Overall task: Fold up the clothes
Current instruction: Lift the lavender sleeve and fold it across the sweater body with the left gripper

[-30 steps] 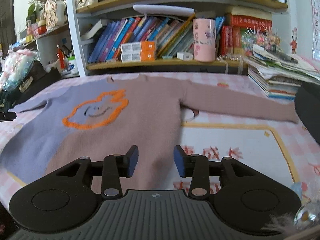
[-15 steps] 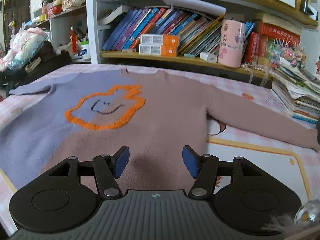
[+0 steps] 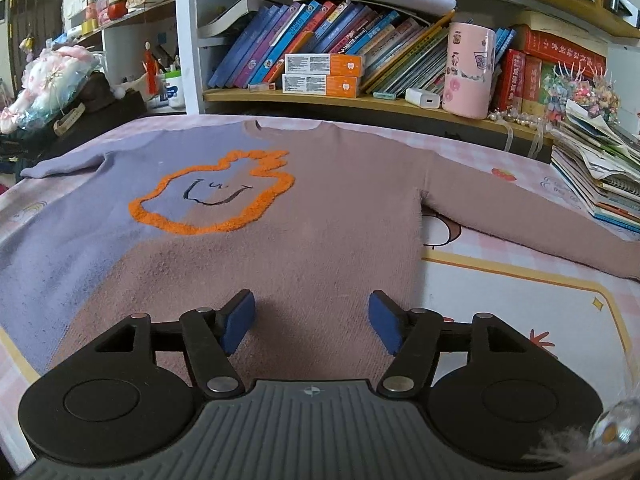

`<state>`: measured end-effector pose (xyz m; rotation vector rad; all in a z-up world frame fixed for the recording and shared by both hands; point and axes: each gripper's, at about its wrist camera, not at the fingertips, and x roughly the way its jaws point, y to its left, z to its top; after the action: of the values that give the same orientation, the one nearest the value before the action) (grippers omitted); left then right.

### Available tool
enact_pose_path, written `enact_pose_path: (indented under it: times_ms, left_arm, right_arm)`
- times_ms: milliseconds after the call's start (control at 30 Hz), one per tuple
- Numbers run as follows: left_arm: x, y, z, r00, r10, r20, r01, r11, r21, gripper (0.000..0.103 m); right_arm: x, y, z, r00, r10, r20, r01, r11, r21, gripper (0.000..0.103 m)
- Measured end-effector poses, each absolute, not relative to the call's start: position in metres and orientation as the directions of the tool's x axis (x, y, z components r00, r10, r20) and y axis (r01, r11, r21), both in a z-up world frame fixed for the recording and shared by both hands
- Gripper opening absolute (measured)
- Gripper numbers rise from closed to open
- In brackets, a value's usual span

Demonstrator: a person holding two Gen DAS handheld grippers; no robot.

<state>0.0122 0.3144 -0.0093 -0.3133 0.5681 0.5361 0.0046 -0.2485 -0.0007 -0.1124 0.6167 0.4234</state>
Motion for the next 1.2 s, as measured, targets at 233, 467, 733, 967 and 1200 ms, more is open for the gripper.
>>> enact_pose_path:
  times_ms: [233, 467, 733, 967, 1200]
  left_arm:
    - [0.024, 0.333, -0.022, 0.687, 0.396, -0.609, -0.630, 0.742, -0.228, 0.065]
    - [0.017, 0.339, -0.021, 0.690, 0.412, -0.595, -0.653, 0.708, -0.268, 0.015]
    - [0.014, 0.315, 0.023, 0.804, 0.343, -0.486, -0.532, 0.779, -0.331, 0.007]
    - [0.044, 0.253, 0.086, 0.914, 0.187, -0.359, -0.321, 0.876, -0.361, 0.007]
    - [0.091, 0.179, 0.135, 0.959, 0.017, -0.281, -0.114, 0.936, -0.332, 0.007]
  right_arm:
    - [0.005, -0.248, -0.001, 0.732, 0.352, -0.584, -0.419, 0.908, 0.022, 0.063]
    - [0.005, -0.247, -0.001, 0.733, 0.348, -0.584, -0.419, 0.908, 0.016, 0.064]
    - [0.005, -0.244, -0.001, 0.726, 0.356, -0.588, -0.433, 0.901, 0.010, 0.070]
    - [0.004, -0.243, -0.002, 0.733, 0.341, -0.588, -0.426, 0.905, -0.007, 0.075]
    - [0.004, -0.243, -0.002, 0.733, 0.339, -0.589, -0.424, 0.906, -0.007, 0.077]
